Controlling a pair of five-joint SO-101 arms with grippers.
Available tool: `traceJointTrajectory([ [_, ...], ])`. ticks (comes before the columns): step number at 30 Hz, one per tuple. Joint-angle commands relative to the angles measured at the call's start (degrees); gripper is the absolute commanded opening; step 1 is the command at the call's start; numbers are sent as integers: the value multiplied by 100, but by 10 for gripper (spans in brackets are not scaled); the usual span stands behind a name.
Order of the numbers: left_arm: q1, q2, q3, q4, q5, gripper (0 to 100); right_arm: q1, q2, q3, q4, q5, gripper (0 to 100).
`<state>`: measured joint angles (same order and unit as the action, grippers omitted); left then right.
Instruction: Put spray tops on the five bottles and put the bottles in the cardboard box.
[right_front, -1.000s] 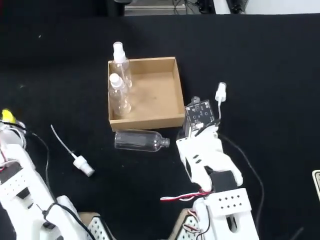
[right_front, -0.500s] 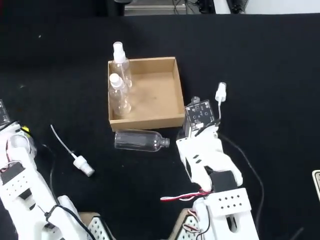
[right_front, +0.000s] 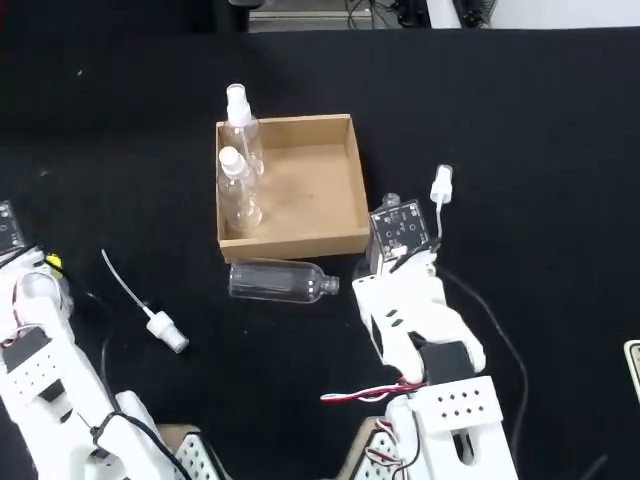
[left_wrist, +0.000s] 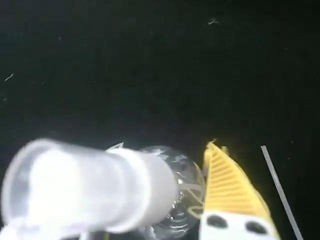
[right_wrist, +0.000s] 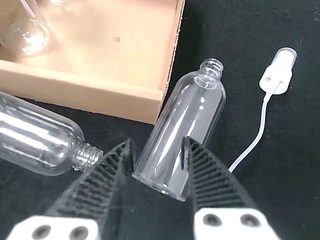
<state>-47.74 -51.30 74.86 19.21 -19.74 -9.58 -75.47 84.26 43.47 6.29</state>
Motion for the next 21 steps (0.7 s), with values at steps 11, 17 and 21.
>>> traceJointTrajectory([
  [11, -295, -114, -92, -70, -79, 291, -62, -145, -48, -123, 44, 131],
  [17, -312, -114, -101, -62, -70, 302, -62, -145, -48, -123, 44, 131],
  [21, -321, -123, -101, -62, -44, 296, -62, -145, -48, -123, 44, 131],
])
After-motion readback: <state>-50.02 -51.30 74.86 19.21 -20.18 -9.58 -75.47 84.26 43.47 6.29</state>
